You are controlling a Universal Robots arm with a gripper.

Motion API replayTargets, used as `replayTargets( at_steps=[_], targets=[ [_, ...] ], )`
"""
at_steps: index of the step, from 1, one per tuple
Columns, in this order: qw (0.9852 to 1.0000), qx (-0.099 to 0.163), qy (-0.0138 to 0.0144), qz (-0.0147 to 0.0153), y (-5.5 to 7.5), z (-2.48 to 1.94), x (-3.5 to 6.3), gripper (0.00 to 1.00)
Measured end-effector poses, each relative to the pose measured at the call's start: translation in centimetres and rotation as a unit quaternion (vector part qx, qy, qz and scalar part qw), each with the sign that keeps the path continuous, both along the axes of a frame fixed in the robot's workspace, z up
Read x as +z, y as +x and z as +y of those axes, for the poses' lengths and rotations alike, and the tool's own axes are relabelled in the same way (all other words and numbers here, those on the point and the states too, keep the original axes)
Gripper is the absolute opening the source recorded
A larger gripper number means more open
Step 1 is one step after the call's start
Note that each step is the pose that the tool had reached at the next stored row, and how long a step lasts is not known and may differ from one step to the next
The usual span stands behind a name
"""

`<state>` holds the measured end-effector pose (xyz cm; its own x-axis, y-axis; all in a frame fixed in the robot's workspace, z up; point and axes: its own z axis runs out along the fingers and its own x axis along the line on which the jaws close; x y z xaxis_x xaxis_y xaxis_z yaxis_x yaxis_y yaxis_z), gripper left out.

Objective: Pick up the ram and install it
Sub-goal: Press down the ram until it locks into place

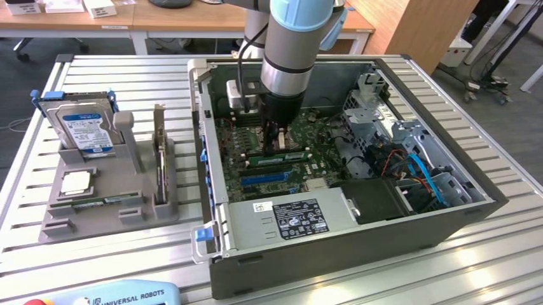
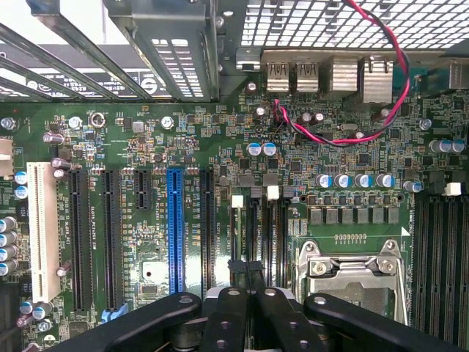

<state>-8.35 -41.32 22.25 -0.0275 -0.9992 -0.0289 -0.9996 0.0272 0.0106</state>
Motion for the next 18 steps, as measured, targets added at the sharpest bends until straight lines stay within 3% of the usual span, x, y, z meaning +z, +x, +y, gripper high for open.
replayTargets(
  at_steps=[10, 18],
  targets=[
    [1.0000, 0.000, 0.0007, -0.0005, 0.0, 0.02, 0.10, 0.10],
    [1.0000, 0.000, 0.0000, 0.0000, 0.0, 0.00, 1.66, 0.10]
  ],
)
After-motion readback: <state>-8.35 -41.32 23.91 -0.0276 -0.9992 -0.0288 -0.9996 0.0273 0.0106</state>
